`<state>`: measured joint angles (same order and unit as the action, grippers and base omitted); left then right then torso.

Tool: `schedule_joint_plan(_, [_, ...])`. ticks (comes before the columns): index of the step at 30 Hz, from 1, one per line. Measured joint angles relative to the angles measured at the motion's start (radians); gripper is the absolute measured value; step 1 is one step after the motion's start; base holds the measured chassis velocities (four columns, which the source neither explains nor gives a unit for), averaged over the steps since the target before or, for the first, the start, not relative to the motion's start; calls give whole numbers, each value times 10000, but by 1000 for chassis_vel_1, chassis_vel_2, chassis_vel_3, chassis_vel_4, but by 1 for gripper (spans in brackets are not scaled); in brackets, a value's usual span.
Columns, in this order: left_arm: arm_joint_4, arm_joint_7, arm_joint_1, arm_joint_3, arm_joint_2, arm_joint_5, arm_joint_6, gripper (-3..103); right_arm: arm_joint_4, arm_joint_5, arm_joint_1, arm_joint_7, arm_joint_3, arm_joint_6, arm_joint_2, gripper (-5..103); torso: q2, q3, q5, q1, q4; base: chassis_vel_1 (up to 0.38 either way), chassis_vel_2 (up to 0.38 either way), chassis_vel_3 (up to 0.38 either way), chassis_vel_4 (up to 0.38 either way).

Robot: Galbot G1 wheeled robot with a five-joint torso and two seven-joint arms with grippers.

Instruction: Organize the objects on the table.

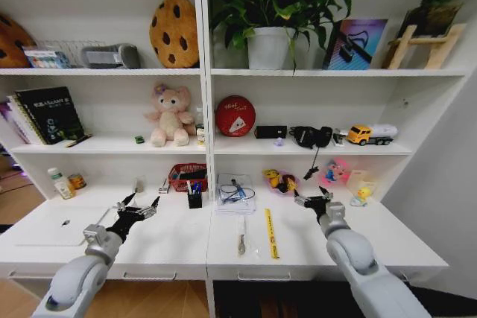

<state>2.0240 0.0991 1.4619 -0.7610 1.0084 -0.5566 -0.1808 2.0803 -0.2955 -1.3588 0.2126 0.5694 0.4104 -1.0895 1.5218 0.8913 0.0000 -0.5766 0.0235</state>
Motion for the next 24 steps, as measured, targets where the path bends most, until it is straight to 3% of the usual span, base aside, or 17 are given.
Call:
schedule_joint_plan(5, [0,2,0,0,0,0,0,100,425,887,-446,-130,51,-319,-907,100,-1,0,0,-1,-5,0,0,0,0])
schedule_joint_plan(24, [0,0,1,0,0,0,0,100,669,1494,-410,-51,-63,-173,-1198,100,-1,1,1,-2,-4,0,0,0,0])
